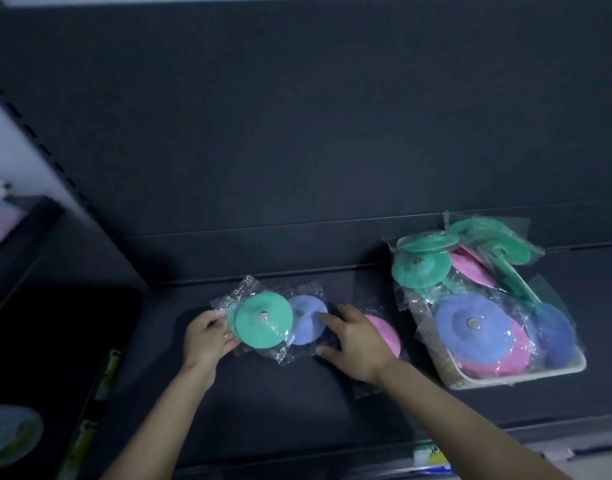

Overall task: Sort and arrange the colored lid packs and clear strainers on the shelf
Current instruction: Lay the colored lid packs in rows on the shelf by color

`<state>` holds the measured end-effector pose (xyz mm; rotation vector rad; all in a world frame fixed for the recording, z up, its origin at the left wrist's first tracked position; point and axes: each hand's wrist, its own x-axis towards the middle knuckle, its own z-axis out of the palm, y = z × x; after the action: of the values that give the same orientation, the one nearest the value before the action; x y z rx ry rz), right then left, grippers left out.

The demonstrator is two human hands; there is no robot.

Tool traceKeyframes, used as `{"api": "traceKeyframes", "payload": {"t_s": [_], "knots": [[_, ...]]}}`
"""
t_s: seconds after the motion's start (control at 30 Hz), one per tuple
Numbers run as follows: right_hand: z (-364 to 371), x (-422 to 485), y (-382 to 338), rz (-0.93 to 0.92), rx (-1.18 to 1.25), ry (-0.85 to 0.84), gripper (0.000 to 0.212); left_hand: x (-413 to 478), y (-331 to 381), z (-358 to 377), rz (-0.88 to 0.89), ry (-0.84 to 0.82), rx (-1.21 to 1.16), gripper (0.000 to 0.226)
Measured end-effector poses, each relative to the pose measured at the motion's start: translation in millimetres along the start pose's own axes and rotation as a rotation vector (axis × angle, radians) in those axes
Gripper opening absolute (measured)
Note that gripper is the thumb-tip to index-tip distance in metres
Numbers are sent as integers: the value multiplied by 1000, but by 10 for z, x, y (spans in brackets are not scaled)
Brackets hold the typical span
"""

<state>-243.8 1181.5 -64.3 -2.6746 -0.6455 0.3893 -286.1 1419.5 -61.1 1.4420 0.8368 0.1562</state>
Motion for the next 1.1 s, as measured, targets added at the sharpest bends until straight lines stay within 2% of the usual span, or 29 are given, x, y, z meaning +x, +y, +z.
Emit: {"api": "traceKeyframes", "payload": {"t_s": [0.13,0.23,0.33,0.4,0.57,0.73,0.83,0.87,0.93,1.0,1.03,1.1], "knots": [[16,36,-9,-44,-250,-65,57,23,-20,-125,108,-69,186,28],[-32,54,47,13,-298,-85,58,39,-21,-195,166,-25,247,27],[-82,103,7,38,-242,-53,54,82,-14,-250,62,78,50,19],[-71,152,-103,-11,-220,-16,53,90,-10,-293,23,94,-38,18],[106,268,-384,-217,-176,-83,60,-22,-18,-345,92,-32,114,40],[144,257,-341,-134,-256,-188,63,19,-7,-417,51,21,101,43],[63,208,-222,-116,-312,-157,89,76,-25,-476,17,77,-63,40],[37,210,-165,-111,-325,-143,92,107,-43,-499,3,117,-97,38],[-12,230,-75,-100,-333,-127,79,173,-74,-536,2,201,-120,32],[-53,248,-78,-81,-343,-125,65,212,-89,-563,59,236,-16,34],[-60,256,-107,-75,-354,-116,62,227,-106,-571,106,237,96,45],[-48,269,-220,-92,-373,-72,68,212,-133,-606,245,254,461,73]]}}
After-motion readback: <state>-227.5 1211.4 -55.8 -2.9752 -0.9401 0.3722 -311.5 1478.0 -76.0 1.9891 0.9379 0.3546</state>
